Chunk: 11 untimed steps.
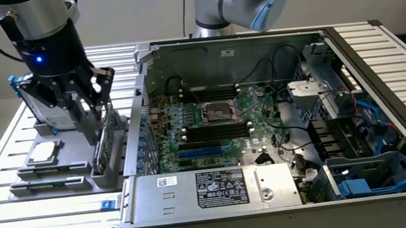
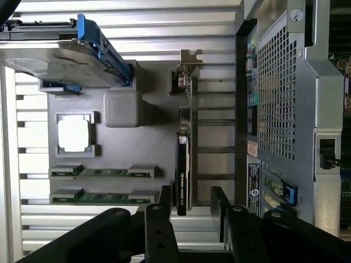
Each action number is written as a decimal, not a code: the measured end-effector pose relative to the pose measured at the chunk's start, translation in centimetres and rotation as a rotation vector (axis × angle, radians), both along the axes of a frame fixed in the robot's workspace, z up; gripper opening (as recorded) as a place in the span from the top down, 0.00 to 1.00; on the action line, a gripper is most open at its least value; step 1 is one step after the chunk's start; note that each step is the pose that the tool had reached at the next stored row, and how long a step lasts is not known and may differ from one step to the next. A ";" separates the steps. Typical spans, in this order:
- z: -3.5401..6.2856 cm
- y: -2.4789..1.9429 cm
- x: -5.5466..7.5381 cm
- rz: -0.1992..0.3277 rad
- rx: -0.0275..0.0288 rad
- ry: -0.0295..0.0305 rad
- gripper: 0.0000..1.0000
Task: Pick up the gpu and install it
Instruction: 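Pick up the gpu and move the gpu toward the slot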
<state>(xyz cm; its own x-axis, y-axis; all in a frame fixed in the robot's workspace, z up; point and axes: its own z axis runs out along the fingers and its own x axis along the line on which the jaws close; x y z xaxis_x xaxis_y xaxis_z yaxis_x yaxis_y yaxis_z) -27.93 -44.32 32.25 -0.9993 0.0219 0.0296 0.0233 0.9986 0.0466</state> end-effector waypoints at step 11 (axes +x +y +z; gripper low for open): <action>-2.01 0.63 0.0 0.015 0.0000 -0.0001 0.58</action>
